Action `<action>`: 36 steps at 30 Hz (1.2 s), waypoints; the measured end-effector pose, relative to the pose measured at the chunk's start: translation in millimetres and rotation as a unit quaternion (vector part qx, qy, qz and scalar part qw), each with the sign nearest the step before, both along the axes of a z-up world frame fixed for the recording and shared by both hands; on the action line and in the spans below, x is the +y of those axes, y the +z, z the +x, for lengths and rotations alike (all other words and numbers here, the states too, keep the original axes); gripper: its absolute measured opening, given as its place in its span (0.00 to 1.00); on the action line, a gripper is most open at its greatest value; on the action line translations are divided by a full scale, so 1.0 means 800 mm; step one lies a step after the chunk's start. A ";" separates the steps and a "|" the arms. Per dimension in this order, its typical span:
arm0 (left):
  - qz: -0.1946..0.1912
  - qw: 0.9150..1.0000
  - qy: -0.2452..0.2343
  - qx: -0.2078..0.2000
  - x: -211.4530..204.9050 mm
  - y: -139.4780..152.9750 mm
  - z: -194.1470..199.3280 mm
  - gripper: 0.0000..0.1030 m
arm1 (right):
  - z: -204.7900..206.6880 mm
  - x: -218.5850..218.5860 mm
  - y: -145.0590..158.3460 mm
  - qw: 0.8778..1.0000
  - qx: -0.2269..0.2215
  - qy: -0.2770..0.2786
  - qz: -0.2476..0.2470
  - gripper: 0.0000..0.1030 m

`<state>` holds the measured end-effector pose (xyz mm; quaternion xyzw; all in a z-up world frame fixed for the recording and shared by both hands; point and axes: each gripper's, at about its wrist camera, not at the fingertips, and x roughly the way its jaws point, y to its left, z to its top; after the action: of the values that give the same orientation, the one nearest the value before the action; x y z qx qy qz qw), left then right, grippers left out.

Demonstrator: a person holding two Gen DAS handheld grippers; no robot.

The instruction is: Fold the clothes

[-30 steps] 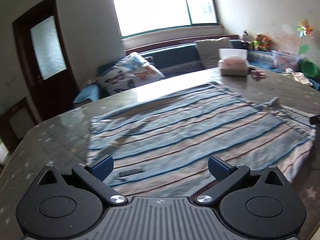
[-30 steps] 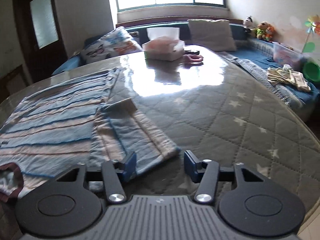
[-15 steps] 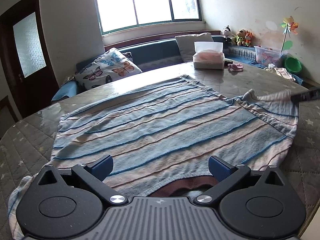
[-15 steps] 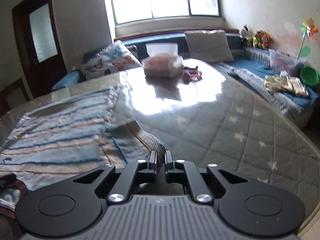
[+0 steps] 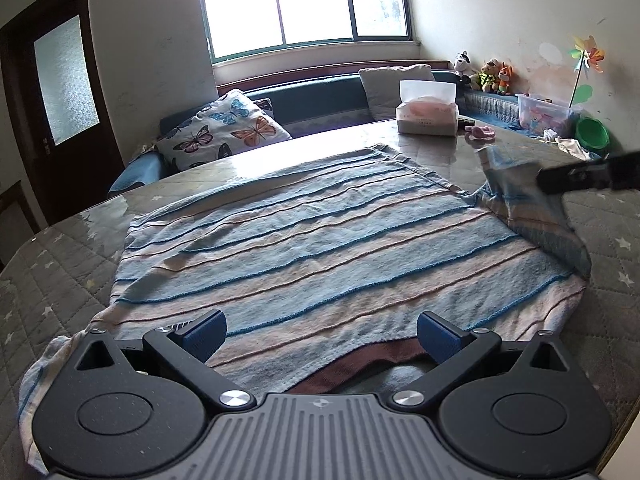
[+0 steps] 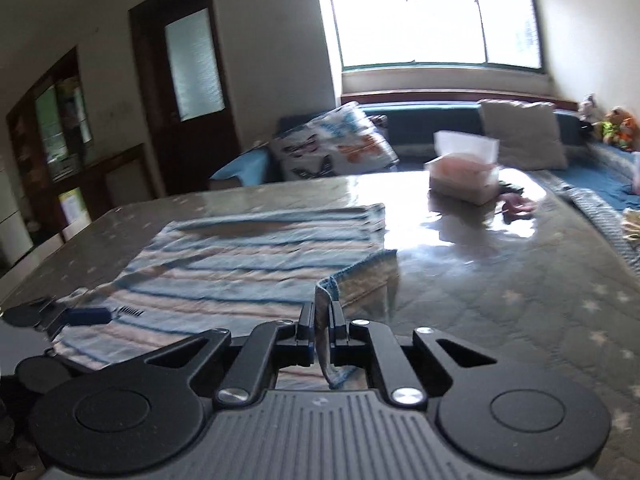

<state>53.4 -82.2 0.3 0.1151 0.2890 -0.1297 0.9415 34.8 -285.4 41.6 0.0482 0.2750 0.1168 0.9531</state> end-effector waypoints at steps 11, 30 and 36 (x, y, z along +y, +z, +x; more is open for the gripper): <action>0.001 1.000 0.002 0.005 -0.002 -0.002 0.005 1.00 | 0.017 0.026 -0.031 0.998 0.039 0.056 -0.001 0.15; 0.011 0.999 -0.050 0.004 -0.064 0.000 0.032 1.00 | 0.126 0.000 -0.063 0.994 0.070 0.028 -0.074 0.15; 0.024 0.998 -0.053 0.011 -0.068 -0.012 0.034 1.00 | 0.121 0.006 -0.060 0.993 0.065 0.034 -0.089 0.20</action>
<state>80.5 -136.6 -9.4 0.1516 0.2962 -0.1739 0.9269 131.4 -280.7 -6.0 -0.0383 0.3473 0.1213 0.9291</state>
